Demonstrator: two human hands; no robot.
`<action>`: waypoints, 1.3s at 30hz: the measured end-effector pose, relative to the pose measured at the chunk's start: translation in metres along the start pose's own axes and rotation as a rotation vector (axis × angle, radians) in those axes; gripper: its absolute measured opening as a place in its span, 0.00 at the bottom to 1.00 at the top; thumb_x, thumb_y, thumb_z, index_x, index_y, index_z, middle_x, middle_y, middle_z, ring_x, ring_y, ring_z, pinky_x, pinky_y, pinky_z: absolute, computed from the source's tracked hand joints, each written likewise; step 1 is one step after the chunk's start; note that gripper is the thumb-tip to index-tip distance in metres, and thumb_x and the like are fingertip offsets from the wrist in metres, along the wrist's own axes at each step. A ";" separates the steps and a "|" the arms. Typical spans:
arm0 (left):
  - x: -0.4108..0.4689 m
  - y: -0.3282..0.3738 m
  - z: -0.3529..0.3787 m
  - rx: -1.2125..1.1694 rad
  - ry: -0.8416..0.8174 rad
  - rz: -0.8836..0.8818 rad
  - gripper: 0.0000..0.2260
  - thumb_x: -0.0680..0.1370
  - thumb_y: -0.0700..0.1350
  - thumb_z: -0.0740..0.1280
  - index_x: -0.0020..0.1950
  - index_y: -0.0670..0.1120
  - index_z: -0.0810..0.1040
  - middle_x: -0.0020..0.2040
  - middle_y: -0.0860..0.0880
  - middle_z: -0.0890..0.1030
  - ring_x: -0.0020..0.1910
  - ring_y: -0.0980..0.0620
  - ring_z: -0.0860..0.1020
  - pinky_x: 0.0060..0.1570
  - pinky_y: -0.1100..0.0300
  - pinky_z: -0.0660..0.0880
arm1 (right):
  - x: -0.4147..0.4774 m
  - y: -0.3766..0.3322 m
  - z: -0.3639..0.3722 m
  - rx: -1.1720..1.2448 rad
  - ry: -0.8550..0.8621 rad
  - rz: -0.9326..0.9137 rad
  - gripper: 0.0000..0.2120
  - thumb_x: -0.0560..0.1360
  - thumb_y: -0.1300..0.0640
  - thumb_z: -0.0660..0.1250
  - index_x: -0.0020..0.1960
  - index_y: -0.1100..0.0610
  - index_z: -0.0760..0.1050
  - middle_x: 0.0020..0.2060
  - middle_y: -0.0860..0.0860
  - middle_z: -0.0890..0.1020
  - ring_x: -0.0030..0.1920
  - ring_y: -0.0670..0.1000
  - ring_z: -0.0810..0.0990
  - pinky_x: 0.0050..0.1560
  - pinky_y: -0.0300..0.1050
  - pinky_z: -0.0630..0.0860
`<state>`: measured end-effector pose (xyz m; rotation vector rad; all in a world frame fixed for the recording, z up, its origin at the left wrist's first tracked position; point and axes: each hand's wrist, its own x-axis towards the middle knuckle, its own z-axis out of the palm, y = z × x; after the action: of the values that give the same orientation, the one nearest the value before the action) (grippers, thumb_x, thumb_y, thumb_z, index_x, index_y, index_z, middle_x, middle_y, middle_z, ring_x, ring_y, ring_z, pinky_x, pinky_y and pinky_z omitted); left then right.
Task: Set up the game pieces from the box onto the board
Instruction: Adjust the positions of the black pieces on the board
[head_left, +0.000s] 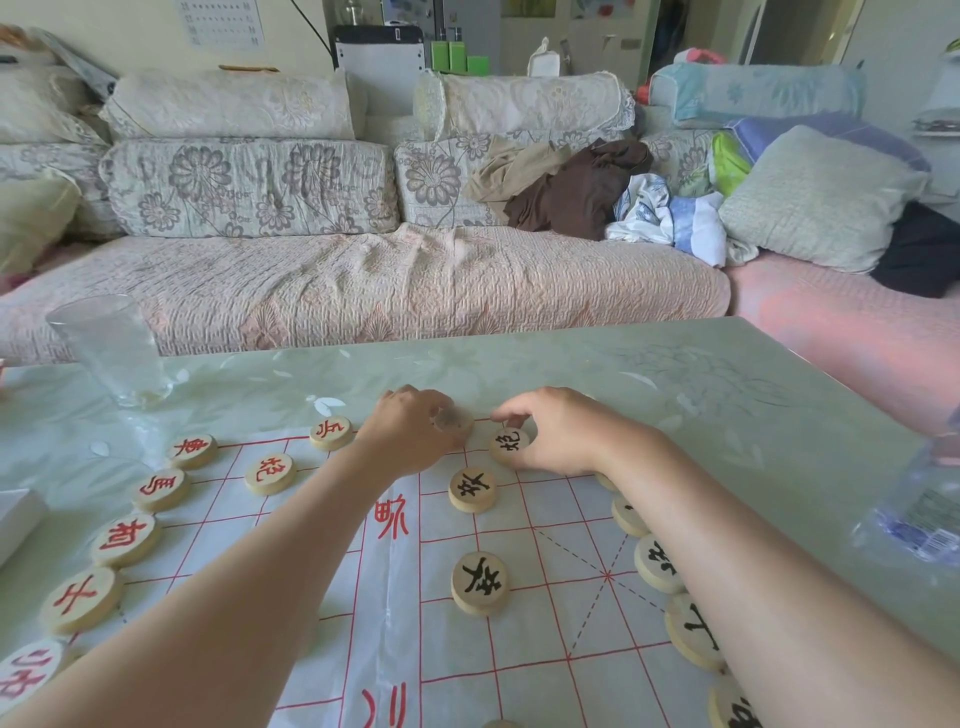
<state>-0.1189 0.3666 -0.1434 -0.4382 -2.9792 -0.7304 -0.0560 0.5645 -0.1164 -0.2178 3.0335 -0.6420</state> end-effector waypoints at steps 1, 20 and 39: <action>0.000 0.000 0.000 0.002 -0.002 0.000 0.23 0.72 0.60 0.70 0.64 0.54 0.76 0.58 0.50 0.76 0.60 0.49 0.70 0.57 0.59 0.67 | 0.000 0.000 0.000 -0.004 0.000 0.002 0.23 0.71 0.39 0.70 0.65 0.40 0.76 0.56 0.39 0.80 0.56 0.45 0.78 0.55 0.41 0.74; 0.003 -0.009 -0.002 0.013 -0.021 0.010 0.20 0.74 0.56 0.69 0.64 0.54 0.76 0.56 0.55 0.79 0.58 0.50 0.73 0.60 0.50 0.73 | 0.019 -0.020 0.016 -0.043 0.011 0.008 0.19 0.74 0.45 0.63 0.64 0.39 0.76 0.63 0.50 0.78 0.66 0.54 0.72 0.65 0.50 0.70; -0.050 0.011 -0.016 -0.052 -0.025 0.098 0.13 0.75 0.40 0.61 0.56 0.53 0.76 0.50 0.55 0.77 0.46 0.54 0.75 0.42 0.62 0.69 | -0.016 -0.039 -0.002 -0.058 -0.122 -0.071 0.25 0.70 0.60 0.67 0.60 0.35 0.77 0.49 0.44 0.82 0.42 0.48 0.80 0.45 0.45 0.80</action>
<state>-0.0680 0.3549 -0.1297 -0.5957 -2.9421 -0.8006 -0.0355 0.5317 -0.0989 -0.3548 2.9409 -0.5237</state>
